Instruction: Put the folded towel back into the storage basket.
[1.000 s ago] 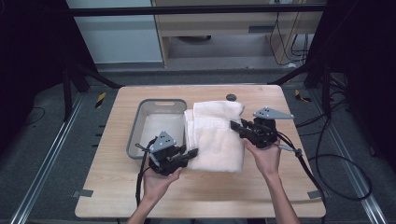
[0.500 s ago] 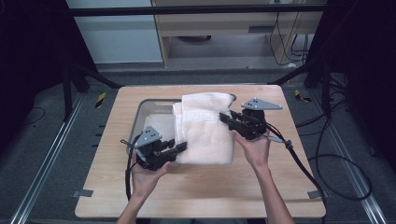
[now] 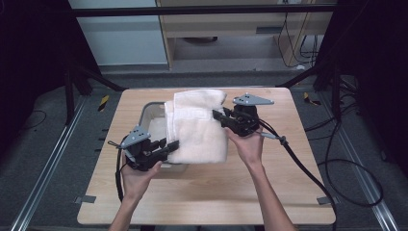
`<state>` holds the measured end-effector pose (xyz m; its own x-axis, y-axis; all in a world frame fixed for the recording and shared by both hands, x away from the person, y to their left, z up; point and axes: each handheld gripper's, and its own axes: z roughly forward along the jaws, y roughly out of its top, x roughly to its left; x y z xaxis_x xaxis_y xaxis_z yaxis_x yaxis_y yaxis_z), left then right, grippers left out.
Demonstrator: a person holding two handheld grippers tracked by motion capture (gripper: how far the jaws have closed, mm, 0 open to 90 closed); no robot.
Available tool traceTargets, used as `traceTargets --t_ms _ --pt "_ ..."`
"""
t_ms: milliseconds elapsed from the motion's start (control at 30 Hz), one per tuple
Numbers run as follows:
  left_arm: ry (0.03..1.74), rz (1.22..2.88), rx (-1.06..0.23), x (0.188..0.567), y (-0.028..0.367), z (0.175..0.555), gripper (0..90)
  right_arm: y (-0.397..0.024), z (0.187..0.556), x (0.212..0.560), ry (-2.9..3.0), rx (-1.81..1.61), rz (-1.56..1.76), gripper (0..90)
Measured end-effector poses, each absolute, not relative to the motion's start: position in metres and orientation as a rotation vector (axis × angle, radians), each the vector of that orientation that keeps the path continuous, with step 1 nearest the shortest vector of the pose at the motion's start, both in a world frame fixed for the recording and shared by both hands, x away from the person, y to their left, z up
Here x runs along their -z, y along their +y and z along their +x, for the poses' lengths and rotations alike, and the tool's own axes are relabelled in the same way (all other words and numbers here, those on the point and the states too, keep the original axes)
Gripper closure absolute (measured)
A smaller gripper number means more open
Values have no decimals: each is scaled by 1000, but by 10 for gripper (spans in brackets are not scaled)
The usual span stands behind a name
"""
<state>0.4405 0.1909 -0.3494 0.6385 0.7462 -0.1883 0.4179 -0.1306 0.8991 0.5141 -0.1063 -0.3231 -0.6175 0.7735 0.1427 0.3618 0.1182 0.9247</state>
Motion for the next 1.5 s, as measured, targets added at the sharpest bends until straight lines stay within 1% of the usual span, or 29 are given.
traceTargets --t_ms 700,900,1500 --pt "1042 1703 -425 347 238 451 682 -53 541 319 2058 -1516 1052 702" --pt "1075 1687 -445 349 248 454 683 -36 549 322 2063 -1515 1043 701" --pt "1148 1675 -475 359 270 465 684 -7 563 334 2072 -1512 1041 701"
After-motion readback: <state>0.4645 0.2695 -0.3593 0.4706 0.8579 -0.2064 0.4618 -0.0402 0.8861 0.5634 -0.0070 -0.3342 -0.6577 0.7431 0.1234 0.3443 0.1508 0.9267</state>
